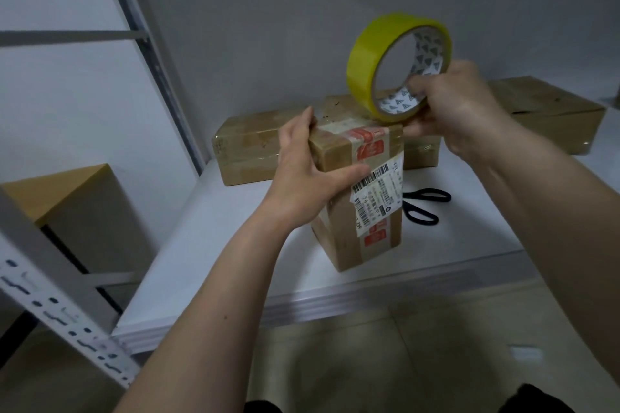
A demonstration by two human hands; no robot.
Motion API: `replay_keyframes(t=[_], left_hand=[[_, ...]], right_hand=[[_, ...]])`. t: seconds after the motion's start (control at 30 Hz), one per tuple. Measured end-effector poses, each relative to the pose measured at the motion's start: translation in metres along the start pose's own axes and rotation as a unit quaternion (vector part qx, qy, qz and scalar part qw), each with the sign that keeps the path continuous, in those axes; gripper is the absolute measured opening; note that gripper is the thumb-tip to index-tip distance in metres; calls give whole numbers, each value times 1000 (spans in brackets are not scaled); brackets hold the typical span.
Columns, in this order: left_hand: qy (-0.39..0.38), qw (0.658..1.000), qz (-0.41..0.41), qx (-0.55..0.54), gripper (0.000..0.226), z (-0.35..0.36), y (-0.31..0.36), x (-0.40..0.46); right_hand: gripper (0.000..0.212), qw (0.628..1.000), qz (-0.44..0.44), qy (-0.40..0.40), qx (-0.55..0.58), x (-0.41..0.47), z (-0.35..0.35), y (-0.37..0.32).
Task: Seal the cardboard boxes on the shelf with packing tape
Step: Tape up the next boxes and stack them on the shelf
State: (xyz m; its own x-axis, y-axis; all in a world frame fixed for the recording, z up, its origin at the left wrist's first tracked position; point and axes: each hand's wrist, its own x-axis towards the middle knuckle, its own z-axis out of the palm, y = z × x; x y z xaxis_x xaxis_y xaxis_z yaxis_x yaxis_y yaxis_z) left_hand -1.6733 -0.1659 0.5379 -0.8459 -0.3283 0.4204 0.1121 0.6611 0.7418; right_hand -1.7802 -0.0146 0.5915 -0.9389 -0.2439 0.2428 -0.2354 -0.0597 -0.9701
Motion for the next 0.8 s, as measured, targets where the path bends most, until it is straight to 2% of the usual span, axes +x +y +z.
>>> replay_keyframes(t=[0.1,0.23,0.33,0.5,0.63,0.8], left_hand=[[2,1000,-1,0,108,0,-1,0],[8,1000,-1,-8,107,0,-2,1],[9,1000,-1,-15,106,0,-3,1],[10,1000,4,-13,106,2,-3,1],[7,1000,3,-13,106,2,-4,0],[10,1000,7,-19,106,2,-3,1]], right_hand=[[4,999,31,-7,2,5,-4,0],[23,990,108,-38,84,7,-12,6],[29,985,119,-41,115,7,-13,11],[10,978,144,-48,146,10,-16,12],[19,960,198,-71,184,10,-20,21],[19,951,207,-90,210,13,-28,27]])
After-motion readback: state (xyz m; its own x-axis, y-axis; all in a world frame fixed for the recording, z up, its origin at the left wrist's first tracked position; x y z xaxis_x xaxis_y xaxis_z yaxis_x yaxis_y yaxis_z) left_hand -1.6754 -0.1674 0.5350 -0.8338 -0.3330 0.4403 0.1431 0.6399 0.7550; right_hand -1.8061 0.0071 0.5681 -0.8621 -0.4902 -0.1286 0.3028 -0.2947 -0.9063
